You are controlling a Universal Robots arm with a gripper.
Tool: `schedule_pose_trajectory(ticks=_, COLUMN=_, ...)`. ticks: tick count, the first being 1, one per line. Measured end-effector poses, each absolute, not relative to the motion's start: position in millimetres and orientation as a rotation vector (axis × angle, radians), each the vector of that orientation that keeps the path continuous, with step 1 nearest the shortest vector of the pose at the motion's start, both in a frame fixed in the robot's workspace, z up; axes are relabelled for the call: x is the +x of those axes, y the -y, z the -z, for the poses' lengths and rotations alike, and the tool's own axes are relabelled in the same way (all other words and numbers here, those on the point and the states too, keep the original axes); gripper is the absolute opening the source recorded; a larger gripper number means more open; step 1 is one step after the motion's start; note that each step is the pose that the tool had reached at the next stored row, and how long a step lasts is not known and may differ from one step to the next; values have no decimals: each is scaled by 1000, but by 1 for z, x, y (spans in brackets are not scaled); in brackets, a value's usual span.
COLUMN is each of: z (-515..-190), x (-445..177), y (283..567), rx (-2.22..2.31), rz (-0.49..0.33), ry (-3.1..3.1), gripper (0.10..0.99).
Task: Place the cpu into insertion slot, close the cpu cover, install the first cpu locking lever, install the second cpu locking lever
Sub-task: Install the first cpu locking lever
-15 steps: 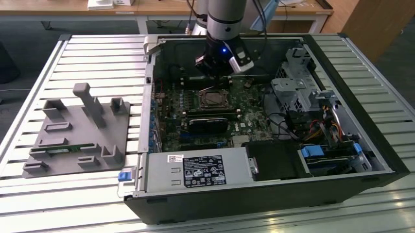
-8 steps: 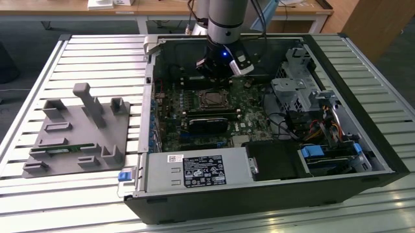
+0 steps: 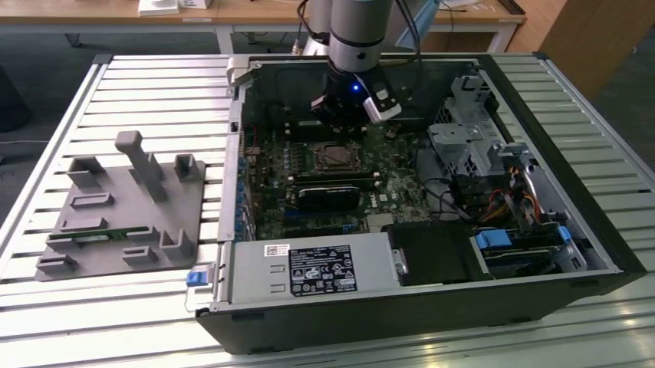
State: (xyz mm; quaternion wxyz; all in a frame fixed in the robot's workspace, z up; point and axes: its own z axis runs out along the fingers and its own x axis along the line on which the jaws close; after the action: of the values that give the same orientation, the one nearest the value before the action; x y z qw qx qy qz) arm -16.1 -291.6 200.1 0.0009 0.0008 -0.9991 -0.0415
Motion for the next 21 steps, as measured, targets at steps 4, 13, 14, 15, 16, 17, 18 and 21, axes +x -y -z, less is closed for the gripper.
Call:
schedule_pose_trajectory(ticks=4, z=-200, x=-16, y=291, rx=2, rz=122, ry=3137, gripper=118)
schedule_pose_trajectory(ticks=13, z=-198, x=-15, y=290, rx=2, rz=116, ry=3138, gripper=118)
schedule_pose_trajectory(ticks=14, z=-199, x=-15, y=289, rx=2, rz=116, ry=3138, gripper=118)
schedule_pose_trajectory(ticks=15, z=-199, x=-15, y=290, rx=2, rz=116, ry=3138, gripper=118)
schedule_pose_trajectory(ticks=16, z=-199, x=-15, y=290, rx=2, rz=116, ry=3138, gripper=118)
schedule_pose_trajectory(ticks=17, z=-200, x=-15, y=290, rx=2, rz=116, ry=3138, gripper=118)
schedule_pose_trajectory(ticks=18, z=-200, x=-15, y=290, rx=2, rz=116, ry=3138, gripper=118)
schedule_pose_trajectory(ticks=21, z=-200, x=-15, y=289, rx=2, rz=114, ry=3138, gripper=118)
